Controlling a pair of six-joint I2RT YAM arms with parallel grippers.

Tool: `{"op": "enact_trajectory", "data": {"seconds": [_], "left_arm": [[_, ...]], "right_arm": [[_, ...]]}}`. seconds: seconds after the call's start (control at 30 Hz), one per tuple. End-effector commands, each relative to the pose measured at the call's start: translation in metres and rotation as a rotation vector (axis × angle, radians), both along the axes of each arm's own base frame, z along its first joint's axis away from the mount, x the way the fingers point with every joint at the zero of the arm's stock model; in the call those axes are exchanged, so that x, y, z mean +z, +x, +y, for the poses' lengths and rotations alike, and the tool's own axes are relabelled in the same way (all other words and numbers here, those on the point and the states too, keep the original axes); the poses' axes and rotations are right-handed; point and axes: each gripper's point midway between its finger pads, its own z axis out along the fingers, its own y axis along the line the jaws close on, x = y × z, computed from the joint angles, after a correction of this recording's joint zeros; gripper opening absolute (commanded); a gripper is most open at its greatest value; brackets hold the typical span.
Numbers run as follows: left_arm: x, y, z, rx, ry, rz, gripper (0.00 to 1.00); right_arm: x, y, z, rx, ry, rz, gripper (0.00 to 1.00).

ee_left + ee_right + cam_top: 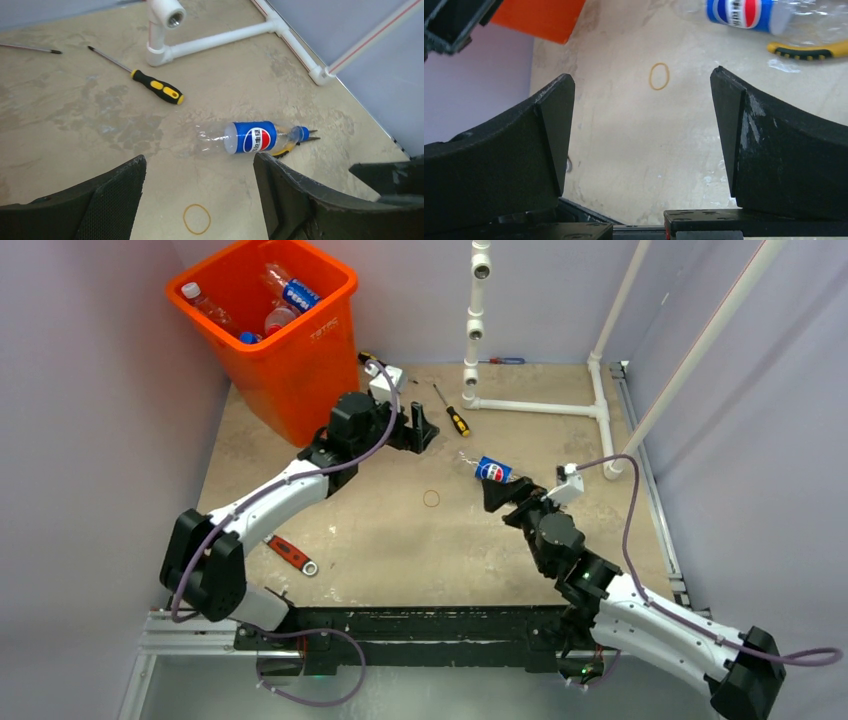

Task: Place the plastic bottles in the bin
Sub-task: Pick up the plastic bottle at the center of the board.

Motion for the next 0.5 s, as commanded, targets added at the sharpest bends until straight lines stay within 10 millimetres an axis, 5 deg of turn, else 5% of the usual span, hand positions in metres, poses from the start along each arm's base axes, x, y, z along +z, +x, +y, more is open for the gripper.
{"op": "enact_trajectory", "data": {"seconds": [0.0, 0.17, 0.47], "left_arm": [[0.007, 0.003, -0.037, -0.176, -0.034, -0.064, 0.79], [-0.013, 0.008, -0.068, -0.348, 0.043, -0.146, 0.81], [-0.051, -0.019, -0.070, -0.702, 0.423, -0.591, 0.83]], "right_arm": [[-0.028, 0.018, -0.033, -0.136, 0.094, 0.113, 0.99], [-0.034, 0.034, -0.037, -0.128, 0.133, 0.165, 0.99], [0.010, 0.025, -0.045, -0.116, 0.118, 0.096, 0.99]]}}
